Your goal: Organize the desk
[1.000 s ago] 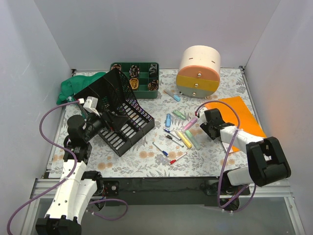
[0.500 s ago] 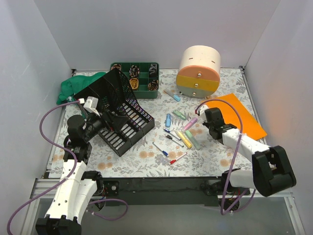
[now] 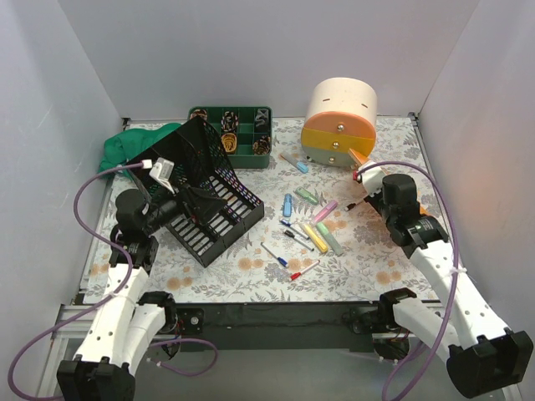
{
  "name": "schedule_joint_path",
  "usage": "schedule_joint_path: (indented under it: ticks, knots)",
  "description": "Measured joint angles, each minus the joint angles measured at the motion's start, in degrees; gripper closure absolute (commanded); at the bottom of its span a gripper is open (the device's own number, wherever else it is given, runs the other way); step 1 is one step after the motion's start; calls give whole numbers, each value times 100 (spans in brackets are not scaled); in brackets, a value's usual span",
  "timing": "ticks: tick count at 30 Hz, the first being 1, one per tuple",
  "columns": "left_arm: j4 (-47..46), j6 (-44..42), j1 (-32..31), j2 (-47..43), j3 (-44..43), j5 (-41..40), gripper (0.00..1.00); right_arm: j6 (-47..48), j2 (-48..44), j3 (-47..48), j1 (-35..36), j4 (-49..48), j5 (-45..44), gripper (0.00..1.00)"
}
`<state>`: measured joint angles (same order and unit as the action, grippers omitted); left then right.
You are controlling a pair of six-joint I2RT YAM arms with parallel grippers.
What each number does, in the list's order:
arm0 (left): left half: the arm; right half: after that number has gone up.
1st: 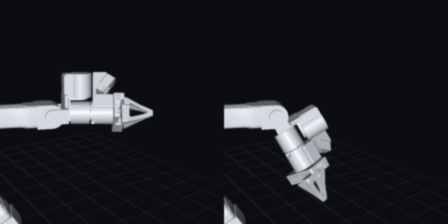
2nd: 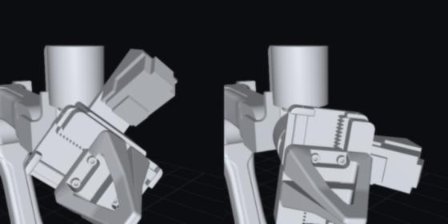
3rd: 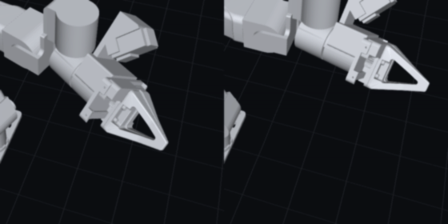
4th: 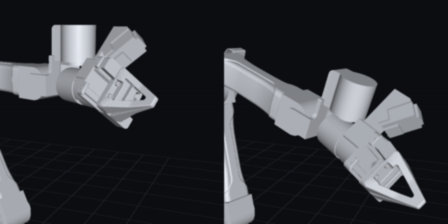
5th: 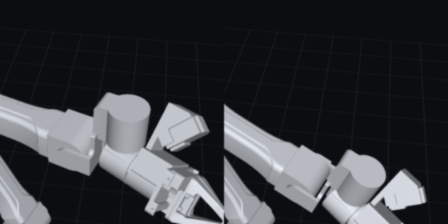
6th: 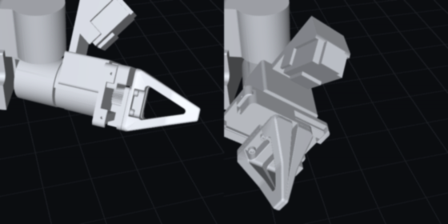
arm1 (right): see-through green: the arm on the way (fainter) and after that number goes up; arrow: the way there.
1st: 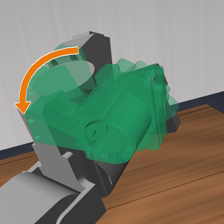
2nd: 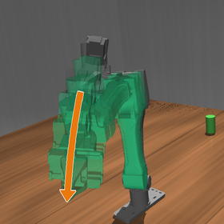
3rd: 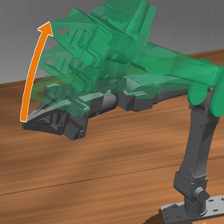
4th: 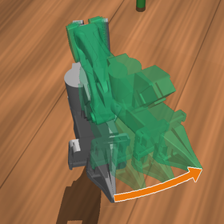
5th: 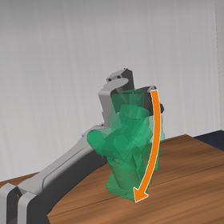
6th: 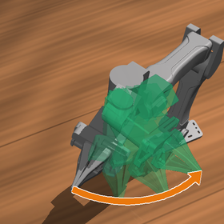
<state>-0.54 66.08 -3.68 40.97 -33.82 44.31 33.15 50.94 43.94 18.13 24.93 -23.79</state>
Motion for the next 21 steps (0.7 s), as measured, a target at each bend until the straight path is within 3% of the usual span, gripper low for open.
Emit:
schedule_joint_path:
  ticks: [12, 17, 21]
  knots:
    - [-470, -76, -1263, 1134, -839, 79, 2, -87, -507, 1016, -17, 1093, 944, 99]
    - [-466, -656, -1893, 2072, -1532, 22, 2, -168, -708, 1220, -52, 1165, 1421, 99]
    - [-522, -1593, -2448, 2927, -2177, 31, 2, -236, -651, 1305, -55, 1290, 1858, 99]
